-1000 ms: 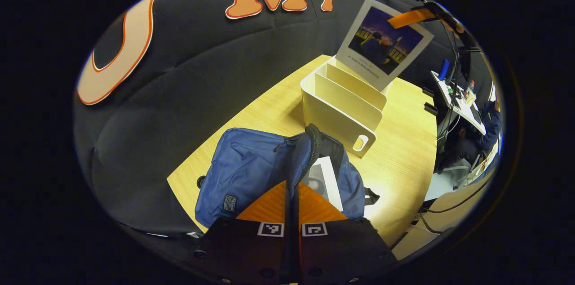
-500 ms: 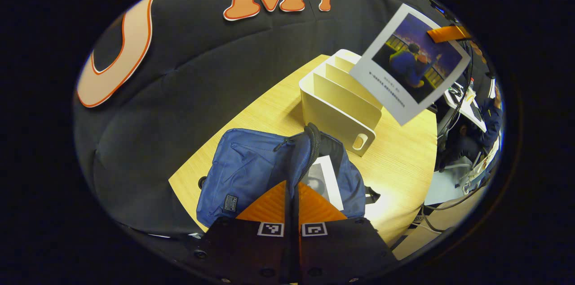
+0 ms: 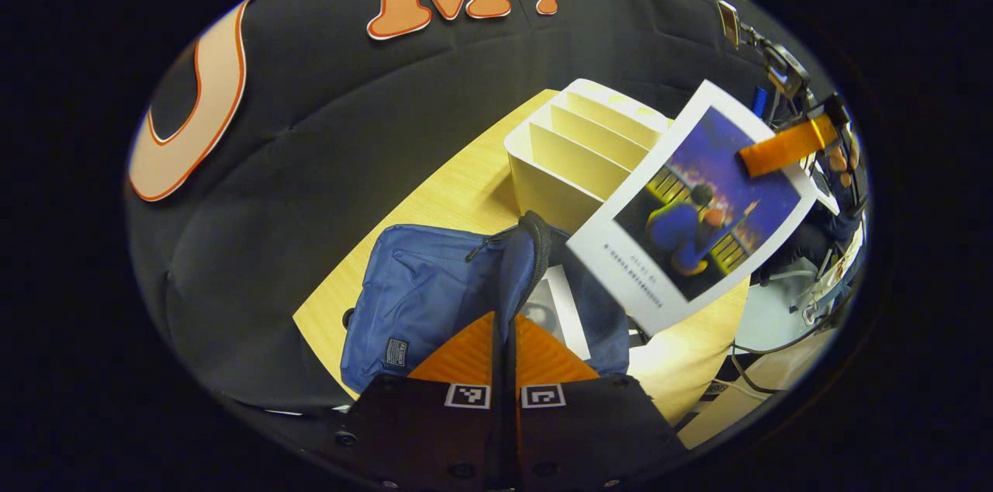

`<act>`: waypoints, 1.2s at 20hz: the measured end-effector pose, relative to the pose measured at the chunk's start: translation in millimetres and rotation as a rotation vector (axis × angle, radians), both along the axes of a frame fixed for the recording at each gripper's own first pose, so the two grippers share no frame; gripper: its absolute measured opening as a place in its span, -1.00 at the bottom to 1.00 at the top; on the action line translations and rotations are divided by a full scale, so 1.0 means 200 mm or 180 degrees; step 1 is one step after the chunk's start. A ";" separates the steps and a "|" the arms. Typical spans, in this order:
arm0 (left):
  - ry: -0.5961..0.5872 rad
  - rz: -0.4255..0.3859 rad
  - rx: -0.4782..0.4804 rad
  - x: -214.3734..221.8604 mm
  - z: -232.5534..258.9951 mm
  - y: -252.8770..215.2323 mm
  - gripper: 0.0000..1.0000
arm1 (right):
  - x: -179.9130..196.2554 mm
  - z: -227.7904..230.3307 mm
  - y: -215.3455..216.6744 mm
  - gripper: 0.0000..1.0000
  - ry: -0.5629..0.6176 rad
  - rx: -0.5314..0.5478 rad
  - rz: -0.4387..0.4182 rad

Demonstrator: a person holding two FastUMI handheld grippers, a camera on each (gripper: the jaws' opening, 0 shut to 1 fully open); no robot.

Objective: Open the schoolbag, grab two books from the bookshelf and put them into the schoolbag.

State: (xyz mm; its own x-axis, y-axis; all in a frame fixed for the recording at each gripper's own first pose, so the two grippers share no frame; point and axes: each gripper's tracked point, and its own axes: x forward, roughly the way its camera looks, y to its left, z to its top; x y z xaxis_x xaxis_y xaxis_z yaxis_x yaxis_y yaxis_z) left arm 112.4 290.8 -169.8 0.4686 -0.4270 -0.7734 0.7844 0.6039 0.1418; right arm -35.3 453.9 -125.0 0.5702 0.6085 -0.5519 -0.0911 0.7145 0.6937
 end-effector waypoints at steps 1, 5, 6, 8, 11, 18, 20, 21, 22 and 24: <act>-0.0008 -0.0003 0.0010 0.00 0.00 -0.01 -0.99 | 0.01 -0.05 0.04 -0.43 0.0047 0.0104 -0.0039; -0.0026 -0.0015 0.0008 -0.02 0.01 -0.02 -0.99 | 0.04 -0.24 0.19 -0.43 0.0171 0.0395 -0.0264; -0.0025 -0.0020 0.0015 -0.02 0.01 -0.02 -0.99 | 0.05 -0.27 0.22 -0.43 0.0203 0.0474 -0.0320; -0.0010 -0.0037 0.0023 -0.03 0.01 -0.03 -0.99 | 0.09 -0.33 0.25 -0.43 0.0197 0.0520 -0.0385; -0.0015 -0.0064 0.0034 -0.04 0.02 -0.03 -0.99 | 0.13 -0.37 0.33 -0.43 0.0131 0.0649 -0.0438; -0.0056 -0.0180 -0.0002 -0.07 0.08 -0.10 -0.99 | 0.20 -0.50 0.57 -0.44 0.0084 0.1155 -0.0783; -0.0035 -0.0267 -0.0022 -0.11 0.08 -0.11 -0.99 | 0.23 -0.52 0.64 -0.43 0.0011 0.1258 -0.0936; -0.0016 -0.0308 -0.0006 -0.12 0.08 -0.12 -0.99 | 0.25 -0.53 0.68 -0.43 0.0027 0.1293 -0.0969; -0.0013 -0.0330 -0.0003 -0.12 0.08 -0.14 -0.99 | 0.26 -0.54 0.74 -0.43 0.0072 0.1318 -0.0968; 0.0014 -0.0359 -0.0029 -0.13 0.09 -0.15 -0.99 | 0.29 -0.54 0.81 -0.43 0.0072 0.1320 -0.0945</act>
State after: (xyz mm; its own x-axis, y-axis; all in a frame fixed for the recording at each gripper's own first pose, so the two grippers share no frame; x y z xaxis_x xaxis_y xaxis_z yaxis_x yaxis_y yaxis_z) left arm 87.2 261.3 -152.2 0.4137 -0.4838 -0.7712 0.8481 0.5128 0.1333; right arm 22.3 615.6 -233.2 0.7425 0.5925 -0.3127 0.0926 0.3715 0.9238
